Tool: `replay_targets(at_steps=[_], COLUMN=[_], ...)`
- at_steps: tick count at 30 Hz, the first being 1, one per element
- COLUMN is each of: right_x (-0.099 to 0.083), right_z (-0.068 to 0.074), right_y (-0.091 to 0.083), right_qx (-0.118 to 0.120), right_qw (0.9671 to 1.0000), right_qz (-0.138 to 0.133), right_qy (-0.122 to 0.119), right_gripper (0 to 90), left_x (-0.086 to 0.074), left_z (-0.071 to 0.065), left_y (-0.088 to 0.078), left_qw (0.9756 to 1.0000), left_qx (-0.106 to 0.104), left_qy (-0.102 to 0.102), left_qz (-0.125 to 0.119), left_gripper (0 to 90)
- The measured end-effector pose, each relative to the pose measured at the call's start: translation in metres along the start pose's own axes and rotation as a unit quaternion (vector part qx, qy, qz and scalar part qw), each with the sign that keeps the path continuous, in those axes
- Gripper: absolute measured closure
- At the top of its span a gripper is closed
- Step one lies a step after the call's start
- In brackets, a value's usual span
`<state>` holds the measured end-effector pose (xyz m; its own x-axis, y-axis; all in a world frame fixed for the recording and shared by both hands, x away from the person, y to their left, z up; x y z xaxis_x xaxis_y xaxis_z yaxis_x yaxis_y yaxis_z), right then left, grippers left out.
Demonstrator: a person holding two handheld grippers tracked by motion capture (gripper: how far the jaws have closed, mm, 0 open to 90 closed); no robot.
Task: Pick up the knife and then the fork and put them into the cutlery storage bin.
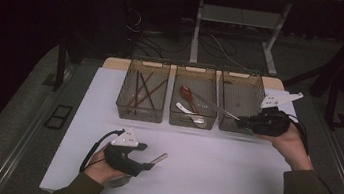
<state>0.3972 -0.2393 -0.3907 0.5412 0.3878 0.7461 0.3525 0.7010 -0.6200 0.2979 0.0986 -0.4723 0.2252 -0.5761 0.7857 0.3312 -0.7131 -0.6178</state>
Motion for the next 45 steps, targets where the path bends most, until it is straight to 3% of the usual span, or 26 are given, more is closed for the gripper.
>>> replay_targets(at_steps=[10, 18, 23, 29, 33, 45], right_x=[0.006, 0.003, 0.002, -0.002, -0.005, -0.009], right_z=[-0.033, -0.055, -0.065, -0.083, -0.093, -0.113], right_y=[-0.008, -0.01, -0.011, -0.007, -0.002, 0.019], right_qx=[-0.07, -0.112, -0.134, -0.183, -0.197, -0.208], right_qw=[0.9965, 0.9911, 0.9868, 0.9766, 0.9725, 0.9677], right_qz=[-0.014, -0.02, -0.024, -0.013, -0.004, 0.033], right_qy=[0.043, 0.069, 0.087, 0.112, 0.124, 0.139], right_gripper=[83.2, 83.3, 83.2, 83.2, 83.2, 83.2], left_x=[-0.008, -0.008, -0.008, -0.008, -0.009, -0.01], left_z=[0.014, 0.016, 0.016, 0.016, 0.015, 0.015], left_y=[-0.008, -0.007, -0.007, -0.005, -0.005, -0.005], left_qw=[0.9987, 0.9985, 0.9983, 0.9985, 0.9986, 0.9988], left_qx=[0.046, 0.053, 0.053, 0.05, 0.048, 0.046], left_qy=[-0.016, -0.012, -0.017, -0.019, -0.019, -0.015], left_qz=[-0.011, -0.012, -0.015, -0.014, -0.013, -0.009], left_gripper=[11.7, 2.4, 0.0, 0.0, 0.0, 0.0])
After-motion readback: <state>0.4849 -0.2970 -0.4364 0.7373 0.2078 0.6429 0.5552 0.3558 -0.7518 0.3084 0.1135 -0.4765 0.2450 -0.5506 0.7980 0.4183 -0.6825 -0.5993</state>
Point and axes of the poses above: each handheld gripper's, and its own axes: y roughly forward along the jaws, x roughly out of its top, z roughly to its left, the point moved 7 cm from there along y, roughly forward along the jaws, and after that the axes turned 10 degrees about y, right-handed, at the moved point
